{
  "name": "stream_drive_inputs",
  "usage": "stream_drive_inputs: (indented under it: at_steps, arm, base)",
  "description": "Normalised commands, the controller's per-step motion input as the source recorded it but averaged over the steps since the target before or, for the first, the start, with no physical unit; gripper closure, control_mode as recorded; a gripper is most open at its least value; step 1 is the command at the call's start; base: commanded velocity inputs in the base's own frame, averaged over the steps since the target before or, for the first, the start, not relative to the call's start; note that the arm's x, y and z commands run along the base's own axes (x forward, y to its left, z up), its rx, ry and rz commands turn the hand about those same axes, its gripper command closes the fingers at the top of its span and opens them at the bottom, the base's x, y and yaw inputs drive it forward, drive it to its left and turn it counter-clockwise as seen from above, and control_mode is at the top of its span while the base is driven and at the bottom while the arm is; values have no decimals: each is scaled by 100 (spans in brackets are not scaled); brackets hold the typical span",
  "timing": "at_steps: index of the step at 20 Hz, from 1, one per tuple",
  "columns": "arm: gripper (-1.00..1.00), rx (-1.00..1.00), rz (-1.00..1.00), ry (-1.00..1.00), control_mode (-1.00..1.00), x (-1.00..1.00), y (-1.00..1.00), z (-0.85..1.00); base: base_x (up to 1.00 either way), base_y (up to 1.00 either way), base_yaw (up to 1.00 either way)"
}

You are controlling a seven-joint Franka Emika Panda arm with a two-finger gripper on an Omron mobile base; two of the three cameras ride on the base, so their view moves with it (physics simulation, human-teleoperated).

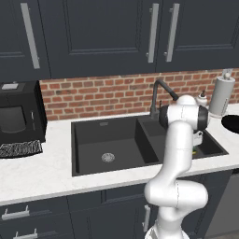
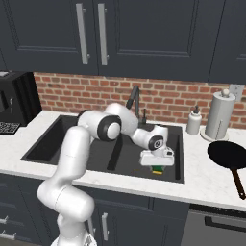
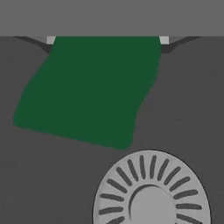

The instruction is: Pick the pan and sponge and place them into the sink. Then turn on the water.

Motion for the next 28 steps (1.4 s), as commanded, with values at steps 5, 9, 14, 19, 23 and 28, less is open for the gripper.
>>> stream_drive_inputs:
  at_steps: [5, 9, 14, 19, 23, 28]
  arm:
    - [100, -2, -1, -1, -100, 28, -6, -28]
    - [100, -3, -1, -5, -100, 26, -5, -32]
    - [100, -1, -2, -8, -100, 24, -9, -31]
    - [100, 0, -2, -8, -100, 24, -9, -28]
    - [100, 0, -1, -8, -100, 16, -6, -29]
    - [100, 0, -1, -6, -100, 5, 0, -22]
  base:
    - [0, 0, 0]
    - [0, 0, 0]
    - [0, 0, 0]
    - [0, 0, 0]
    - [0, 0, 0]
    - [0, 0, 0]
